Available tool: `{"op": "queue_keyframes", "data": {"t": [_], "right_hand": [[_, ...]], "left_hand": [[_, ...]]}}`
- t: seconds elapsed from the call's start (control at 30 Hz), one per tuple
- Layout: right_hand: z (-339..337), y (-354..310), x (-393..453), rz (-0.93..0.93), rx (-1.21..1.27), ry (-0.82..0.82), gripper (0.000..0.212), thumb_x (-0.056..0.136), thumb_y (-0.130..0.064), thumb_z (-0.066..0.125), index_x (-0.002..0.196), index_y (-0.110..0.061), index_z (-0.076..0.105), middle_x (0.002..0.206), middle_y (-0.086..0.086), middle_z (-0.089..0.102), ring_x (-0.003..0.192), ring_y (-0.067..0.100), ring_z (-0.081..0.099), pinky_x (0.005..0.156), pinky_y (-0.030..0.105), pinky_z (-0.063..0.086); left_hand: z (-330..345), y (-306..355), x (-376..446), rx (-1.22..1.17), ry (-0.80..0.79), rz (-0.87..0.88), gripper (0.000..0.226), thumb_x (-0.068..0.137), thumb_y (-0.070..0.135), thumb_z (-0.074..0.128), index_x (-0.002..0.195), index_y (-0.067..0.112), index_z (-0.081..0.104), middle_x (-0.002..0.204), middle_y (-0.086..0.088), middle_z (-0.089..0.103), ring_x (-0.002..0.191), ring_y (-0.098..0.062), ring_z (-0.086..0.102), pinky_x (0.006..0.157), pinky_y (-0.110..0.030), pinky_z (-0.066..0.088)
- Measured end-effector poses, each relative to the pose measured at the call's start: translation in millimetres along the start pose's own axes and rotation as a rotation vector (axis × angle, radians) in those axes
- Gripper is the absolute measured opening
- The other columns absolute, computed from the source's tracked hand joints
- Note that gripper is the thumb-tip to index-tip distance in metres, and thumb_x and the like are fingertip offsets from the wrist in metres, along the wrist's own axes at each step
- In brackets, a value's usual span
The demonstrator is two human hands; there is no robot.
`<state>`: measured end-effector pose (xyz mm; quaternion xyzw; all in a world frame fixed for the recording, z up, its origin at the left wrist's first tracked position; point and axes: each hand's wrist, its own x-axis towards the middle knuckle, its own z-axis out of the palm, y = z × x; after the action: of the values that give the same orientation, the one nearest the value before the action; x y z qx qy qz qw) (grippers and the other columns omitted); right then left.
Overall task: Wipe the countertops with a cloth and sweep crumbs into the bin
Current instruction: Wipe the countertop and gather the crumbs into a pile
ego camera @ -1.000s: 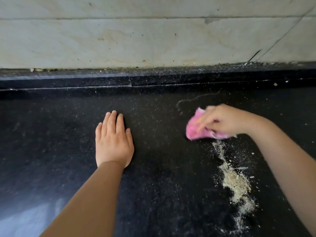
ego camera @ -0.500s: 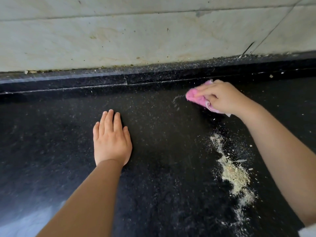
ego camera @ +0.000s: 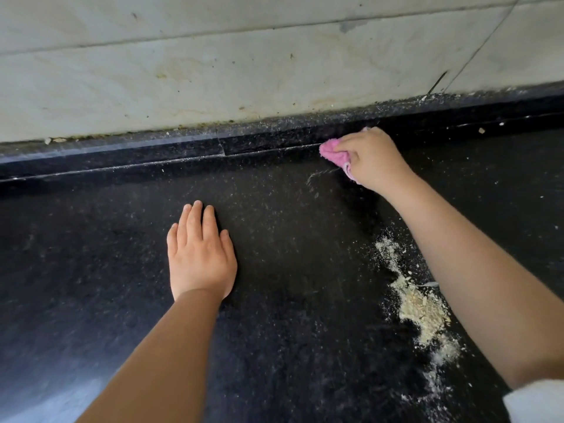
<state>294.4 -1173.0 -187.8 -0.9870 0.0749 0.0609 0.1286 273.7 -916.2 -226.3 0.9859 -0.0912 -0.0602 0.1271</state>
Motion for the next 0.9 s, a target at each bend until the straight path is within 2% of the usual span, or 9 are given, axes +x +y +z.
{"op": "queue_keyframes", "data": {"t": [0.13, 0.23, 0.37, 0.43, 0.53, 0.67, 0.73, 0.8, 0.9], "right_hand": [[-24.6, 1.6, -14.3, -0.035, 0.022, -0.299, 0.032, 0.090, 0.000, 0.039, 0.094, -0.004, 0.071, 0.097, -0.002, 0.068, 0.069, 0.003, 0.061, 0.065, 0.010, 0.039], [-51.3, 3.9, -31.0, -0.004, -0.045, -0.673, 0.032, 0.088, -0.007, 0.052, 0.084, -0.031, 0.073, 0.076, -0.009, 0.069, 0.064, 0.020, 0.060, 0.065, 0.027, 0.046], [-49.3, 6.3, -29.4, 0.041, 0.165, -0.307, 0.034, 0.090, -0.001, 0.044, 0.107, -0.020, 0.066, 0.105, 0.000, 0.068, 0.057, 0.019, 0.055, 0.048, 0.016, 0.037], [-36.4, 0.6, -23.8, 0.032, 0.183, -0.126, 0.036, 0.091, 0.000, 0.039, 0.114, -0.015, 0.062, 0.119, 0.000, 0.062, 0.083, 0.016, 0.062, 0.069, 0.009, 0.042], [-13.1, -3.4, -23.9, -0.048, 0.075, -0.110, 0.036, 0.093, -0.002, 0.036, 0.122, -0.011, 0.056, 0.133, 0.001, 0.050, 0.121, 0.017, 0.044, 0.102, 0.015, 0.017], [-30.8, 11.0, -55.9, -0.023, 0.190, -0.501, 0.036, 0.090, -0.005, 0.045, 0.095, -0.035, 0.065, 0.113, -0.004, 0.065, 0.083, 0.010, 0.063, 0.087, 0.020, 0.046], [-45.7, 19.3, -73.5, -0.018, 0.166, -0.697, 0.044, 0.088, -0.005, 0.050, 0.083, -0.048, 0.060, 0.109, -0.013, 0.066, 0.091, 0.010, 0.064, 0.089, 0.030, 0.049], [-59.0, 27.4, -78.3, 0.023, 0.192, -0.636, 0.045, 0.087, -0.007, 0.052, 0.082, -0.051, 0.058, 0.108, -0.015, 0.065, 0.087, 0.013, 0.065, 0.084, 0.031, 0.052], [-66.1, 44.2, -57.4, 0.113, 0.184, -0.295, 0.037, 0.089, -0.003, 0.048, 0.097, -0.035, 0.066, 0.091, -0.008, 0.067, 0.046, 0.019, 0.045, 0.041, 0.012, 0.037]], "left_hand": [[-0.4, 0.8, 0.6, 0.003, -0.007, -0.003, 0.049, 0.097, 0.022, 0.030, 0.142, 0.005, 0.023, 0.152, -0.009, 0.015, 0.141, -0.021, 0.005, 0.112, -0.033, -0.001], [-0.5, 0.2, 0.2, 0.000, -0.006, -0.003, 0.049, 0.096, 0.022, 0.031, 0.142, 0.004, 0.024, 0.152, -0.010, 0.016, 0.141, -0.021, 0.006, 0.112, -0.033, -0.001], [-0.6, 0.1, 0.0, -0.001, -0.009, -0.003, 0.049, 0.097, 0.022, 0.031, 0.142, 0.004, 0.024, 0.152, -0.010, 0.016, 0.141, -0.021, 0.006, 0.112, -0.033, -0.001], [-0.9, 0.3, 0.1, 0.002, -0.017, -0.004, 0.049, 0.097, 0.022, 0.030, 0.143, 0.005, 0.023, 0.153, -0.009, 0.015, 0.141, -0.020, 0.004, 0.111, -0.032, -0.002], [-0.3, -0.4, 0.2, 0.005, -0.009, -0.003, 0.049, 0.097, 0.022, 0.030, 0.142, 0.005, 0.023, 0.153, -0.009, 0.015, 0.141, -0.021, 0.005, 0.111, -0.032, -0.001], [0.6, 0.9, 0.2, -0.008, 0.009, 0.003, 0.049, 0.096, 0.021, 0.032, 0.141, 0.004, 0.026, 0.152, -0.011, 0.018, 0.141, -0.022, 0.008, 0.112, -0.034, 0.001], [0.2, 1.0, -0.8, -0.002, 0.020, 0.008, 0.048, 0.096, 0.021, 0.032, 0.141, 0.004, 0.026, 0.151, -0.011, 0.019, 0.141, -0.022, 0.009, 0.112, -0.034, 0.002], [0.9, 0.8, -1.0, 0.013, 0.021, 0.010, 0.049, 0.097, 0.022, 0.029, 0.142, 0.005, 0.024, 0.152, -0.009, 0.018, 0.141, -0.021, 0.007, 0.112, -0.033, 0.001], [0.3, 1.9, -1.6, 0.043, 0.022, 0.003, 0.049, 0.097, 0.023, 0.027, 0.143, 0.006, 0.023, 0.153, -0.008, 0.017, 0.142, -0.019, 0.007, 0.112, -0.034, 0.002]]}}
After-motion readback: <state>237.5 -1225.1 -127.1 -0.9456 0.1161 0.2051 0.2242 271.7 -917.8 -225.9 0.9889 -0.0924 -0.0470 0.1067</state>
